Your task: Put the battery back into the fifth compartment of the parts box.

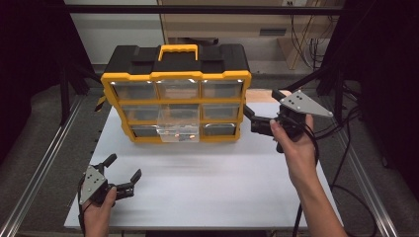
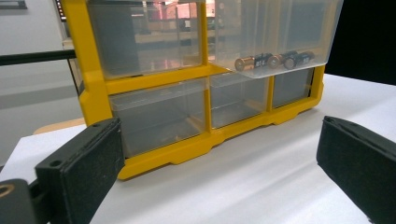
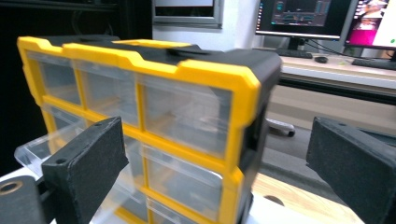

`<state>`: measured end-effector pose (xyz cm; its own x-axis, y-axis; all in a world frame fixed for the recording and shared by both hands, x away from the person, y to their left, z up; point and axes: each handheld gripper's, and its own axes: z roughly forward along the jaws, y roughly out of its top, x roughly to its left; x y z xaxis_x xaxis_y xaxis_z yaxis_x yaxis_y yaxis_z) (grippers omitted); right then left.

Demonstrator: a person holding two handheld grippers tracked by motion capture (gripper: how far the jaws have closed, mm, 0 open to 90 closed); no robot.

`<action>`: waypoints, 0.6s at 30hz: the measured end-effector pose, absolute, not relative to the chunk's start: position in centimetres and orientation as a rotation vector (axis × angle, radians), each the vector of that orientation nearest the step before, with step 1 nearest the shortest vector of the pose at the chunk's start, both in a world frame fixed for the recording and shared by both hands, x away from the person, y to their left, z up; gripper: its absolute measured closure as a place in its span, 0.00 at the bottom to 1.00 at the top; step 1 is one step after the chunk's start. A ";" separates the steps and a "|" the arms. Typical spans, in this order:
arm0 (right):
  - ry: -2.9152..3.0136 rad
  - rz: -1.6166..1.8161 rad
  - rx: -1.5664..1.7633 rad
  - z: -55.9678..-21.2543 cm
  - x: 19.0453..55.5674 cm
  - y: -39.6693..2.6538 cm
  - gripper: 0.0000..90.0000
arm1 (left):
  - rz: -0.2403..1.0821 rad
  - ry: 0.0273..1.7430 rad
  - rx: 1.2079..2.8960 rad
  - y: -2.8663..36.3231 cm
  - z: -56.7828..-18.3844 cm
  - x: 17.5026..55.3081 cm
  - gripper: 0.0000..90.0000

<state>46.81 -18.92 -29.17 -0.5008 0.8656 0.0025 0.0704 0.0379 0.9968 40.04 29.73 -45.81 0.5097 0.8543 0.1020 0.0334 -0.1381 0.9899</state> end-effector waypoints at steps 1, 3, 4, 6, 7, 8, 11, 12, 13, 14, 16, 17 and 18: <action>1.655 1.528 0.965 -29.5 46.7 -19.3 0.05 | 0.858 0.792 1.554 29.8 -45.8 40.0 0.01; 1.649 1.526 0.972 -30.1 46.5 -19.9 0.05 | 0.863 0.795 1.550 30.0 -45.7 39.9 0.01; 1.645 1.523 0.974 -30.3 46.4 -20.2 0.05 | 0.866 0.796 1.549 30.1 -45.7 39.9 0.01; 1.637 1.522 0.981 -30.8 46.2 -20.7 0.06 | 0.869 0.799 1.543 30.3 -45.6 39.8 0.01; 1.636 1.521 0.985 -31.1 46.1 -21.0 0.06 | 0.870 0.798 1.543 30.4 -45.6 39.7 0.01; 1.635 1.521 0.991 -31.4 46.0 -21.3 0.06 | 0.873 0.798 1.544 30.4 -45.5 39.7 0.01; 1.629 1.510 1.002 -32.3 45.6 -22.1 0.06 | 0.875 0.799 1.546 30.6 -45.5 39.6 0.01; 1.625 1.508 1.007 -32.5 45.5 -22.3 0.06 | 0.875 0.798 1.545 30.6 -45.5 39.6 0.01; 1.625 1.505 1.007 -32.8 45.4 -22.6 0.06 | 0.874 0.798 1.545 30.6 -45.5 39.6 0.01; 1.625 1.499 1.009 -33.0 45.3 -22.8 0.06 | 0.873 0.798 1.546 30.6 -45.5 39.6 0.01; 1.625 1.491 1.014 -33.4 45.1 -23.3 0.06 | 0.872 0.794 1.552 30.6 -45.5 39.6 0.01; 1.623 1.491 1.019 -33.6 45.0 -23.5 0.06 | 0.872 0.792 1.555 30.5 -45.5 39.6 0.01; 1.619 1.489 1.020 -33.8 44.9 -23.7 0.06 | 0.872 0.789 1.559 30.5 -45.5 39.6 0.01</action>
<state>44.91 -23.68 -33.80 -0.4429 0.8965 0.0144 0.0892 0.0281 0.9956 39.62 30.51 -45.53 0.5019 0.8573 0.1147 0.0281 -0.1487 0.9885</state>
